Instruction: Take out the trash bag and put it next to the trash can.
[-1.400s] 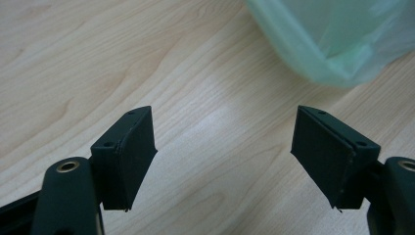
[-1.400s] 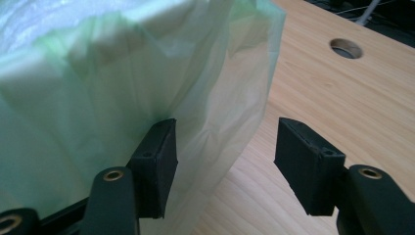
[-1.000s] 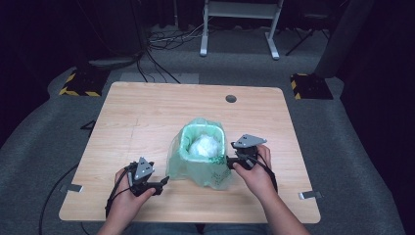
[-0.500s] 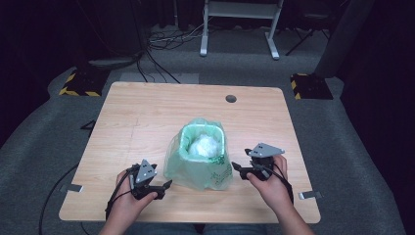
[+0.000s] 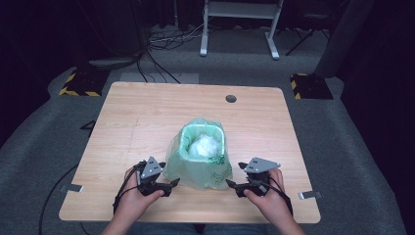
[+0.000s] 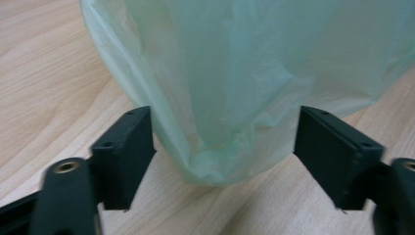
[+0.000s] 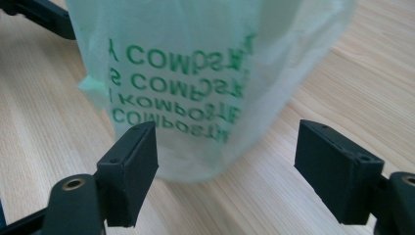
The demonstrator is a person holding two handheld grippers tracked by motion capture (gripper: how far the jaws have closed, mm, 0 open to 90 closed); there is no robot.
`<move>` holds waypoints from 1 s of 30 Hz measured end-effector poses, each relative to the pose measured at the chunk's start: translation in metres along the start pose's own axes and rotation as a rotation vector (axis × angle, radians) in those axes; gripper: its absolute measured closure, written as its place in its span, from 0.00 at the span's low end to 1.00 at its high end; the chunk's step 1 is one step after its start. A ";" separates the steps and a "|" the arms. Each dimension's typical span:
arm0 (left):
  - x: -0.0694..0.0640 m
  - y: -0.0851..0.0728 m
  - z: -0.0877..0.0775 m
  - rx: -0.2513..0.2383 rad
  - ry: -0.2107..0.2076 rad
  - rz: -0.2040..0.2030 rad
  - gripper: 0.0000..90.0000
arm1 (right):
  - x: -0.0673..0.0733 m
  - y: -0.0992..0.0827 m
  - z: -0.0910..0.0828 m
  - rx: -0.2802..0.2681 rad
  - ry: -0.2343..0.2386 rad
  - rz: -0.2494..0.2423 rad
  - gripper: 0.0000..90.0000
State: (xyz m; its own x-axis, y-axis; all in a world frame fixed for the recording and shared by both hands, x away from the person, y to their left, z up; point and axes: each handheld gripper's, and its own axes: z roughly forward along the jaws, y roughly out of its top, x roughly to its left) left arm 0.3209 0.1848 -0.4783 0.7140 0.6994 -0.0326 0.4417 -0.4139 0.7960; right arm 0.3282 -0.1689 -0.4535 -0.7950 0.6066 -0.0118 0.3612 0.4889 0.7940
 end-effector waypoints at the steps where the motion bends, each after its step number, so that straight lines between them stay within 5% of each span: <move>1: 0.001 0.000 0.002 0.001 -0.013 -0.015 0.33 | 0.001 0.001 0.004 -0.001 0.006 -0.007 0.28; 3: 0.003 0.000 0.002 0.006 -0.038 -0.028 0.53 | 0.003 0.003 0.011 -0.009 0.017 -0.020 0.35; 6: 0.004 0.003 -0.002 0.000 -0.050 -0.007 0.79 | 0.004 0.005 0.014 -0.010 0.044 -0.025 0.62; 10: -0.002 0.008 -0.014 -0.006 -0.066 0.027 0.99 | 0.006 0.007 0.005 -0.015 0.080 -0.050 0.88; 15: -0.010 0.015 -0.032 -0.020 -0.060 0.057 1.00 | 0.008 0.011 -0.011 -0.035 0.087 -0.063 1.00; 30: -0.014 0.050 -0.075 -0.120 -0.025 0.111 1.00 | 0.013 0.040 -0.053 -0.124 0.026 -0.122 1.00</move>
State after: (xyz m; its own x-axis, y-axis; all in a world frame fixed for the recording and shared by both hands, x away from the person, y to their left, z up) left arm 0.2923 0.1974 -0.3929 0.7689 0.6377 0.0455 0.2925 -0.4142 0.8619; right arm 0.3067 -0.1749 -0.3898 -0.8422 0.5303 -0.0977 0.1999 0.4753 0.8568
